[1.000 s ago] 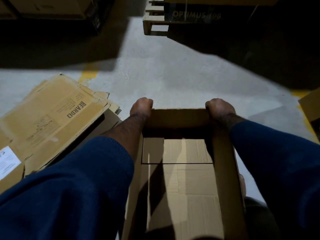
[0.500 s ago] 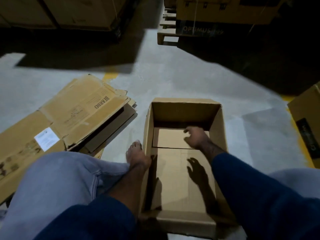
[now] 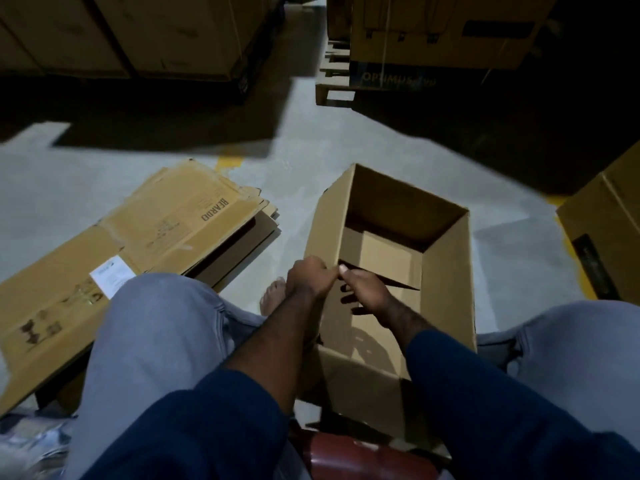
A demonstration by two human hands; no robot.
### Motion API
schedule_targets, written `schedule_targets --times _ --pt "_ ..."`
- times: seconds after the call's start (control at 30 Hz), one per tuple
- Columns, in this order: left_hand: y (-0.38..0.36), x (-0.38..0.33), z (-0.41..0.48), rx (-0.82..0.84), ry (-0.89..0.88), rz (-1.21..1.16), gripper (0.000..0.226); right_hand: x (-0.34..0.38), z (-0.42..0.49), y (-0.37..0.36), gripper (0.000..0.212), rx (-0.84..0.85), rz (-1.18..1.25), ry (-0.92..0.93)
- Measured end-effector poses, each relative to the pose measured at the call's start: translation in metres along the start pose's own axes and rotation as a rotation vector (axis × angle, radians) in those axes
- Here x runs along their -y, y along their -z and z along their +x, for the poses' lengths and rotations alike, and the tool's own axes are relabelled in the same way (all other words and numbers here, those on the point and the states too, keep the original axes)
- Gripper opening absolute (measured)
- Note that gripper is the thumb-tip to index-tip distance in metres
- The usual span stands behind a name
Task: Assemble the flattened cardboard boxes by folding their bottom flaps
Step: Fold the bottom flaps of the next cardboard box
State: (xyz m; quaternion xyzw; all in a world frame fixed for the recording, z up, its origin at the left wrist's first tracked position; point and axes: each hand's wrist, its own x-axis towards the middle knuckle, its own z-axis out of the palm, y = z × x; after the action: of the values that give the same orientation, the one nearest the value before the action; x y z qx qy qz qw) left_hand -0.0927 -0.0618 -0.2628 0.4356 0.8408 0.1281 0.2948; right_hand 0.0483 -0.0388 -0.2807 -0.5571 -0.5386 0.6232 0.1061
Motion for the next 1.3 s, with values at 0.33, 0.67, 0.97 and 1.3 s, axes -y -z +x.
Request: schedule_targets --times 0.33,0.67,0.97,1.3 --pt "0.018 -0.001 0.002 0.367 0.028 -0.751 0.068 0.009 -0.032 -0.032 0.031 0.058 0.109 0.095" --pt "0.018 0.070 0.002 0.268 0.542 -0.937 0.063 0.039 -0.027 -0.046 0.050 -0.071 -0.015 0.253" --pt "0.010 0.072 0.016 0.269 0.428 -1.036 0.077 0.057 -0.010 -0.025 0.044 -0.053 0.028 0.314" --pt "0.080 0.041 0.021 -0.642 0.248 -0.616 0.090 0.125 0.008 0.011 0.049 0.064 0.425 0.496"
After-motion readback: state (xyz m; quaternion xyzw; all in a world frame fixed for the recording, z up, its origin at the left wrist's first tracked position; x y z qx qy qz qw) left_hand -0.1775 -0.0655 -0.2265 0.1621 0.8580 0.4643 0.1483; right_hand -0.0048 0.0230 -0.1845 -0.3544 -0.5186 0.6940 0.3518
